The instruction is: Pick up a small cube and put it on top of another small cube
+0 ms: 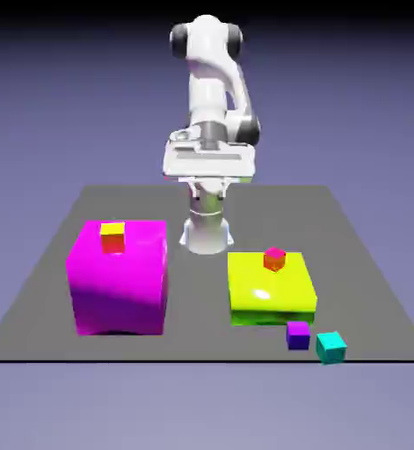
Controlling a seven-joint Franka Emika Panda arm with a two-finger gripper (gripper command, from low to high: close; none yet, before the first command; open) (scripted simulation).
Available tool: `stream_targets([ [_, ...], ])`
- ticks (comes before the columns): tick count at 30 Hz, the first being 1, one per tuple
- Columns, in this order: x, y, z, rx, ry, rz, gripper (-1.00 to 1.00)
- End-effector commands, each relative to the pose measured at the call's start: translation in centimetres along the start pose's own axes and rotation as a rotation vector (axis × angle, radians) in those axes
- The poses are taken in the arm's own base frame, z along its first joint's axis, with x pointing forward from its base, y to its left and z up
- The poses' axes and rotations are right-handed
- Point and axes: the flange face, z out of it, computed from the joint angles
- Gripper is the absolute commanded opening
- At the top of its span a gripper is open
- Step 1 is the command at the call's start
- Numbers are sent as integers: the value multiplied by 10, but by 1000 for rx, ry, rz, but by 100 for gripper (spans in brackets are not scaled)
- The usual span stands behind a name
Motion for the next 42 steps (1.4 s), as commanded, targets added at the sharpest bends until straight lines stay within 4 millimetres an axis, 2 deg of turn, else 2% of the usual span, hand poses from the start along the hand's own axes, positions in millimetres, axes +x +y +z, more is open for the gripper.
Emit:
stream_targets([
  [1, -3, -10, 10, -21, -31, -56, 0],
  [7, -34, -68, 67, -140, -208, -391, 0],
  [13, -80, -115, 123, -240, -371, -715, 0],
  [19, -134, -153, 174, -323, -512, -1021, 0],
  [26, -201, -187, 225, -401, -645, -1342, 0],
  [37, -301, -216, 294, -514, -805, -1736, 0],
  [39, -302, -216, 294, -514, -806, -1738, 0],
  [41, -313, -178, 336, -515, -806, -1738, 0],
  [42, -315, -171, 342, -515, -806, -1738, 0],
])
